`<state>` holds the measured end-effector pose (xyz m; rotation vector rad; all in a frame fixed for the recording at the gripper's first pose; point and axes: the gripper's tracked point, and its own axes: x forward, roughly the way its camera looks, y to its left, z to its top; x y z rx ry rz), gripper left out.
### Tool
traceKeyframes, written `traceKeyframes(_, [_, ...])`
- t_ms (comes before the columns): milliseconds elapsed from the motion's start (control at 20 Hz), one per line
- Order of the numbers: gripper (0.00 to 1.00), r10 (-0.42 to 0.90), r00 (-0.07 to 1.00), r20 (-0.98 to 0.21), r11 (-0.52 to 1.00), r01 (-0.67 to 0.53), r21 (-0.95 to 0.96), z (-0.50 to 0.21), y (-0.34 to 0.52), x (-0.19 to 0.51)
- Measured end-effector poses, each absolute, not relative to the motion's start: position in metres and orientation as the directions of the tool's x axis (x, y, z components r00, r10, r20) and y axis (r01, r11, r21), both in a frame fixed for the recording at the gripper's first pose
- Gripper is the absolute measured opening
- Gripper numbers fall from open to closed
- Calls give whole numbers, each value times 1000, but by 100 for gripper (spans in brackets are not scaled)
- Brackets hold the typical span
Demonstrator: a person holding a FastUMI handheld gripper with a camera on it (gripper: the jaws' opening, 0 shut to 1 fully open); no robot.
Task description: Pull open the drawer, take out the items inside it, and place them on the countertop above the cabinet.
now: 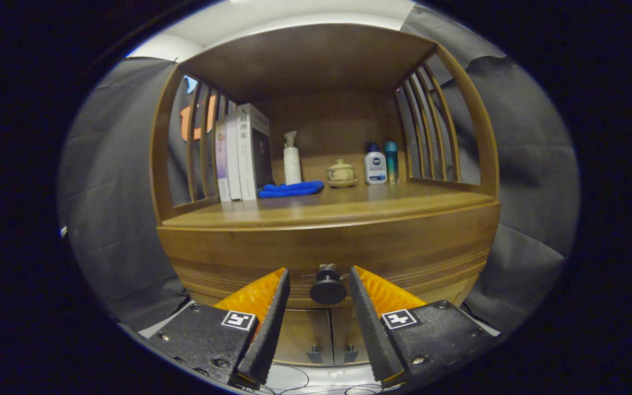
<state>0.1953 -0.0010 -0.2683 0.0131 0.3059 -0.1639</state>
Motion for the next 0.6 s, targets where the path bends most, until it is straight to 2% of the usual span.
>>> traceKeyframes(600, [43, -188, 915, -357, 980, 200, -4, -297, -14, 219])
